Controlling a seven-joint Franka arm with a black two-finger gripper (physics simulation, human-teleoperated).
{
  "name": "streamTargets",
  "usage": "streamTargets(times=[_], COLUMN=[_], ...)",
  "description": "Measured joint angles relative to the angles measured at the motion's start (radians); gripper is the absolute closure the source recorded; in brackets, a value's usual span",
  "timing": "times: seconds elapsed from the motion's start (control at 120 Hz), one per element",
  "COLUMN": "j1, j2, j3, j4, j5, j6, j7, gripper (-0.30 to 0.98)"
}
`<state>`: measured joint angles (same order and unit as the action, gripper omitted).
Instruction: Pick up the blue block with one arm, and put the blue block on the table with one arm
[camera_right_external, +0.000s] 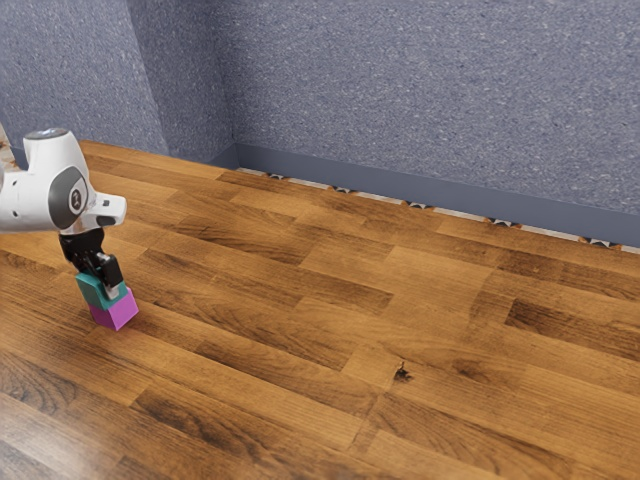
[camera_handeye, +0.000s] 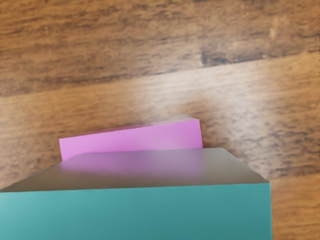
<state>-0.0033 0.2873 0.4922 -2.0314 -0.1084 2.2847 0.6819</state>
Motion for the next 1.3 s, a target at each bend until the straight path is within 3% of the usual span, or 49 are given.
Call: streamTargets(times=[0.183,0.358,0.533,0.642,0.892,1.3], j1=[0.000,-0.001,-0.015,-0.002,0.042,0.066], j2=[0.001,-0.010,-0.059,0.042,0.156,0.287], j3=[0.000,0.000,0.002,-0.023,-0.045,-0.066], j4=[0.000,-0.001,0.037,0.213,0.358,0.411], j5=[-0.012,-0.010,0.000,-0.002,-0.047,-0.095], j6=[0.000,0.002,0.000,-0.036,-0.080,-0.100], j7=[0.005,0.005,0.001,-0.001,-0.004,-0.003], gripper=[0.25,0.32,0.33,0.33,0.33,0.29])
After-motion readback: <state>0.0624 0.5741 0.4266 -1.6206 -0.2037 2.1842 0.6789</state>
